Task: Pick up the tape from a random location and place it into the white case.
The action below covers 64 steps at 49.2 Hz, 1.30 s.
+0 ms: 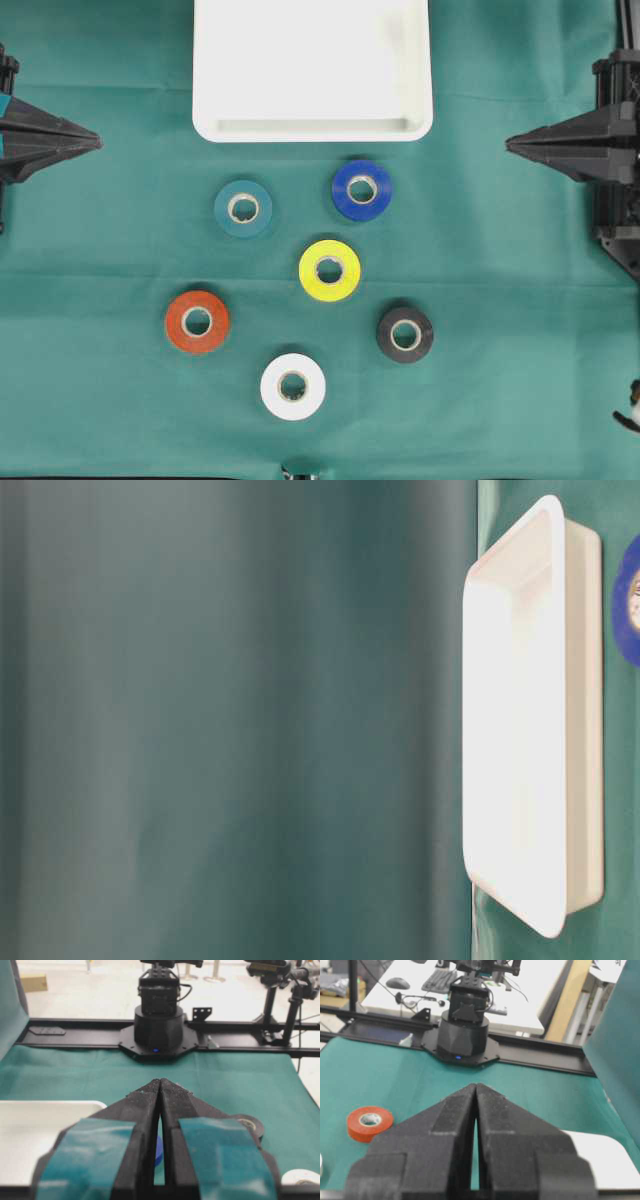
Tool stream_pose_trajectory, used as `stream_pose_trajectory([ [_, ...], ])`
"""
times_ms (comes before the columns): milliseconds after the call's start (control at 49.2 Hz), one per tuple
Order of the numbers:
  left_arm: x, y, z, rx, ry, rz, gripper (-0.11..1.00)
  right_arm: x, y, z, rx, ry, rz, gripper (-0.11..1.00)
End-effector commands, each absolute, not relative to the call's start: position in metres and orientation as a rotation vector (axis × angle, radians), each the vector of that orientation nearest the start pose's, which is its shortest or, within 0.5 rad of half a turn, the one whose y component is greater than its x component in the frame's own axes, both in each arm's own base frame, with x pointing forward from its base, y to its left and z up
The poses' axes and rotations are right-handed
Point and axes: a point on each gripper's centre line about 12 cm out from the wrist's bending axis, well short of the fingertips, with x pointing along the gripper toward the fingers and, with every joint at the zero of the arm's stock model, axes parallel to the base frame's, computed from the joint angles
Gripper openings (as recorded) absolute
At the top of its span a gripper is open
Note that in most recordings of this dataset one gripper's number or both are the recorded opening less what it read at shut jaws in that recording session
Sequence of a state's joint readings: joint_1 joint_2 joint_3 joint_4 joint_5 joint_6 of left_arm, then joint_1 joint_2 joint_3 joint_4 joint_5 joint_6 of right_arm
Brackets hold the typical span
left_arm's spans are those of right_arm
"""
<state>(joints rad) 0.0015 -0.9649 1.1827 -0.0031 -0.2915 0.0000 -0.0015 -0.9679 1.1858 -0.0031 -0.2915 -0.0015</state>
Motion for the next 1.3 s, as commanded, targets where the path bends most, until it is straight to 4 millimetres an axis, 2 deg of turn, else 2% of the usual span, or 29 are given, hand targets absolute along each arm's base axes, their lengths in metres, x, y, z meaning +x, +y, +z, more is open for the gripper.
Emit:
stream_pose_trajectory([
  [0,0.2,0.001,0.295,-0.007,-0.048,0.007,0.02,0.201,-0.001,0.299,-0.011,-0.092,-0.006,0.0],
  [81,0.198,0.001,0.292,-0.015,-0.002,0.005,0.05,0.202,-0.002,0.295,-0.015,-0.023,-0.01,0.01],
  [122,0.196,0.001,0.29,-0.018,0.02,0.005,0.01,0.203,-0.002,0.294,-0.012,0.012,-0.01,0.01],
  [223,0.192,0.001,0.289,-0.021,0.048,0.005,0.01,0.204,-0.002,0.295,0.003,0.071,-0.011,0.01],
  [488,0.188,0.001,0.293,-0.008,0.035,0.004,0.02,0.205,-0.002,0.302,0.011,0.077,-0.011,0.01],
  [589,0.191,0.001,0.29,-0.009,0.052,0.004,0.06,0.205,-0.002,0.302,0.014,0.074,-0.011,0.01],
  [670,0.192,0.001,0.289,-0.008,0.057,0.004,0.16,0.205,-0.002,0.302,0.014,0.072,-0.013,0.02],
  [711,0.191,0.001,0.288,-0.008,0.058,0.004,0.23,0.205,-0.002,0.303,0.016,0.07,-0.011,0.07],
  [772,0.191,0.001,0.288,-0.009,0.057,0.004,0.4,0.205,-0.002,0.303,0.019,0.074,-0.011,0.2],
  [914,0.192,0.001,0.289,-0.012,0.054,0.004,0.81,0.205,-0.003,0.302,0.02,0.08,-0.013,0.62],
  [995,0.192,0.001,0.289,-0.015,0.054,0.005,0.96,0.205,-0.003,0.301,0.022,0.086,-0.013,0.84],
  [1077,0.192,0.001,0.289,-0.014,0.054,0.004,0.99,0.205,-0.003,0.3,0.028,0.093,-0.014,0.93],
  [1280,0.191,0.001,0.289,-0.015,0.052,0.004,0.99,0.205,-0.003,0.301,0.047,0.095,-0.014,0.93],
])
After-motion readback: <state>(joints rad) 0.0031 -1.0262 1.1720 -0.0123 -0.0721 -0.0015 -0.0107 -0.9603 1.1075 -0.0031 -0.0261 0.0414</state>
